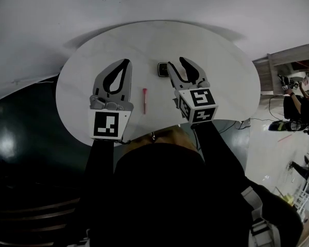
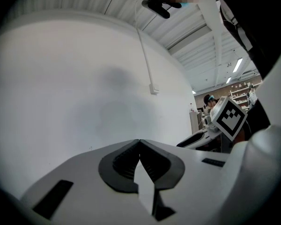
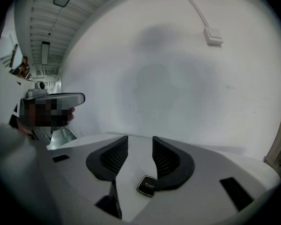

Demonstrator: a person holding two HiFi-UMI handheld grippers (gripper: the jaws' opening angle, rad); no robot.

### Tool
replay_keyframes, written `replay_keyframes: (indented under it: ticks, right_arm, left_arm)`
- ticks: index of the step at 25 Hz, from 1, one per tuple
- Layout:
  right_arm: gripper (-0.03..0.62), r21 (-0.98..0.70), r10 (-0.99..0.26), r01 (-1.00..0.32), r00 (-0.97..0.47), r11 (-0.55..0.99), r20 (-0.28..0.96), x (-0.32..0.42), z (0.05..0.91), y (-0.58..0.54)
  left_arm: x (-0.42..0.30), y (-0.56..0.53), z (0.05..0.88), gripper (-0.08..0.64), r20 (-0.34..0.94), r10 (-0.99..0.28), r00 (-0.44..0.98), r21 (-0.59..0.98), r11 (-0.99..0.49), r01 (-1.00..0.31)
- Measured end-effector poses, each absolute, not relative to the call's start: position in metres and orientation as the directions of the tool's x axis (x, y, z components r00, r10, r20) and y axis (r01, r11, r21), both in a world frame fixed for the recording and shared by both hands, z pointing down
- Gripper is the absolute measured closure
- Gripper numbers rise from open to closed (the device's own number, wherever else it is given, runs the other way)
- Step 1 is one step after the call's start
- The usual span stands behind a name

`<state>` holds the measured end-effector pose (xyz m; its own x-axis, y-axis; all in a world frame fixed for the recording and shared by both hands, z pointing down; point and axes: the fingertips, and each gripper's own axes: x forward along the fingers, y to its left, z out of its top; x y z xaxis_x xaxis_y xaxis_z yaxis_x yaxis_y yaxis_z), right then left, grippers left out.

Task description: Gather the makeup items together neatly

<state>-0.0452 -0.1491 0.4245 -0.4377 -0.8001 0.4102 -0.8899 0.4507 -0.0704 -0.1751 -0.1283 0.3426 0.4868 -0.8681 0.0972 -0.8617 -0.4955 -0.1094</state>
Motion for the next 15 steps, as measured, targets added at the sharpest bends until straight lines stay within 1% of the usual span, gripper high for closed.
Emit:
replay_keyframes:
  ticks: [3, 6, 11, 15]
  right_arm:
    - [0.42, -0.085, -0.768, -0.88, -0.452, 0.468, 0.453, -0.064, 0.44, -0.139]
    - [0.42, -0.109, -0.707, -0.867, -0.464, 0.486, 0.533, -0.082, 0.474, -0.122]
    - [0.42, -0.172, -0.557, -0.848, -0.468, 0.501, 0.686, -0.108, 0.551, -0.083]
    - [0.422, -0.235, -0.44, -0.832, -0.48, 0.503, 0.759, -0.129, 0.596, -0.055]
  left_arm:
    - [-0.18, -0.124, 0.349, 0.545, 0.101, -0.864, 0.493, -0.1, -0.502, -0.859]
    - [-0.187, -0.12, 0.358, 0.545, 0.118, -0.864, 0.49, -0.087, -0.501, -0.861]
    - [-0.2, -0.114, 0.372, 0.545, 0.147, -0.863, 0.484, -0.077, -0.498, -0.864]
    - [-0.209, -0.112, 0.381, 0.544, 0.169, -0.862, 0.477, -0.071, -0.494, -0.867]
